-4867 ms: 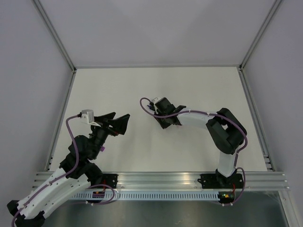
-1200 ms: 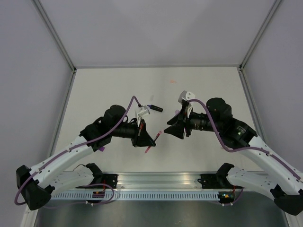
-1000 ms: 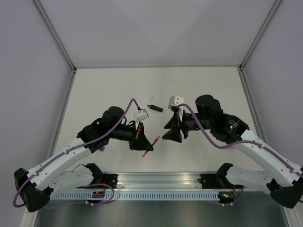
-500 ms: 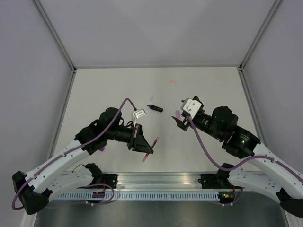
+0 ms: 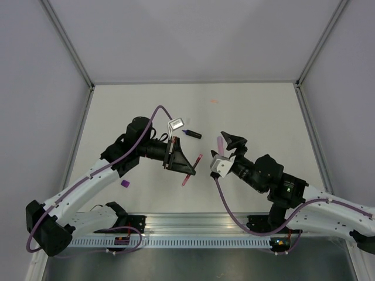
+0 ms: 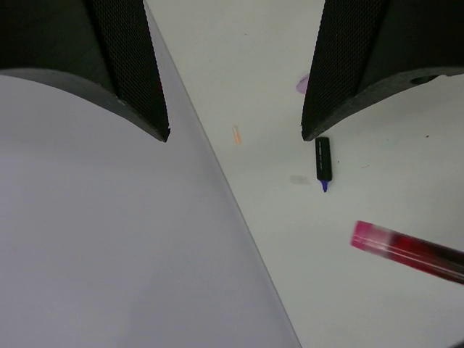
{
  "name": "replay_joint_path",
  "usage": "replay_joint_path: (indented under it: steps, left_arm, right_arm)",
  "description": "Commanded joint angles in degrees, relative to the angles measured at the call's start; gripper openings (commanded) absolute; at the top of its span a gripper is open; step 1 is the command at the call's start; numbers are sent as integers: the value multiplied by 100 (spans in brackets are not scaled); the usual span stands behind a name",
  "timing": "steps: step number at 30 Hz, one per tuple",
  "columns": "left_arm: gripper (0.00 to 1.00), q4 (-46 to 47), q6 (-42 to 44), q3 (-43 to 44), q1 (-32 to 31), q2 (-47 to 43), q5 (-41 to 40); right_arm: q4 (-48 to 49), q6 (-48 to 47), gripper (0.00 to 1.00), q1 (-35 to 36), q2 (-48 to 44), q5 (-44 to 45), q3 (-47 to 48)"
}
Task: Insert the pens into the pen caps
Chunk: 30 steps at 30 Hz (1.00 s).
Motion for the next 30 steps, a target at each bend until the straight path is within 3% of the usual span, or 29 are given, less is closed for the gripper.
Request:
replay_joint_path:
  steps: [1,9,15,23,27,30]
  left_arm:
    - [2,502,-218,-60,293,162,673]
    - [2,872,-262,28,698,663,1280]
    - [2,977,-253,-42,698,725,1359]
    - [2,942,-165,-297,716,663,1430]
    - [2,951,-174,-455,716,655,1421]
    - [2,1284,-481,-640,716,514,1430]
  right_arm:
    - [843,-857,79,462,-88,563,-152]
    - [1440,-1640,79,1358,394,1389,-214]
    - [1529,-1808,78,1543,1000,1443,32]
    - [2065,-2151,68,1781,1528,1592,58]
    - [2460,-2528,57,1930,1739,1680,-21]
    - [2540,-2625,37,1992,1880,1707,5]
